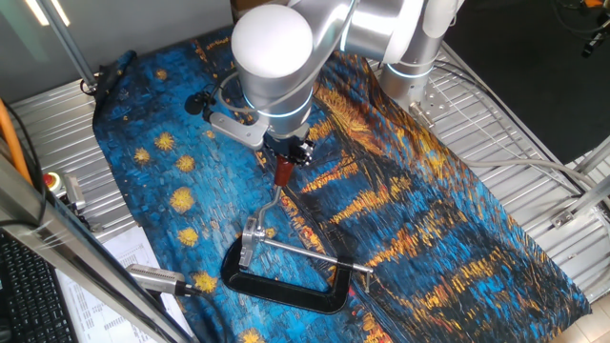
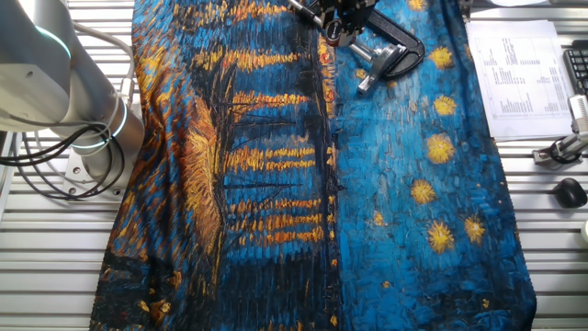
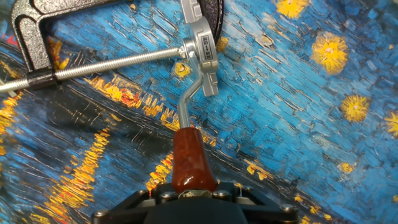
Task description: Push down the lever
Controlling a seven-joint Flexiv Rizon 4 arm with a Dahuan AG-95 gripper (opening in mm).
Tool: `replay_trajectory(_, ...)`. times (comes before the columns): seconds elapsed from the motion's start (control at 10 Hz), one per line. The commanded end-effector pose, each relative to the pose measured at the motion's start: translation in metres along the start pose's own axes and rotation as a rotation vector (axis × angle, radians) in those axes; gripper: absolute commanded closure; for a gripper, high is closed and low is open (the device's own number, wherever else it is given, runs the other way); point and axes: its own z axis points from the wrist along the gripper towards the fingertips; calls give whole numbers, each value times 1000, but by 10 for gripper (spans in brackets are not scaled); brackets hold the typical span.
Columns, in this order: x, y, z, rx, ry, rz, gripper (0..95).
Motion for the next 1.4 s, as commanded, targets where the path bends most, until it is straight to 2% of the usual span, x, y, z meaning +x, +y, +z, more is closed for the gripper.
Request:
replay_trajectory(0.1,-1,0,-1,-4,-2,-1,950)
replay_trajectory(1.4,-13,3,-11,-5,5,-9,950)
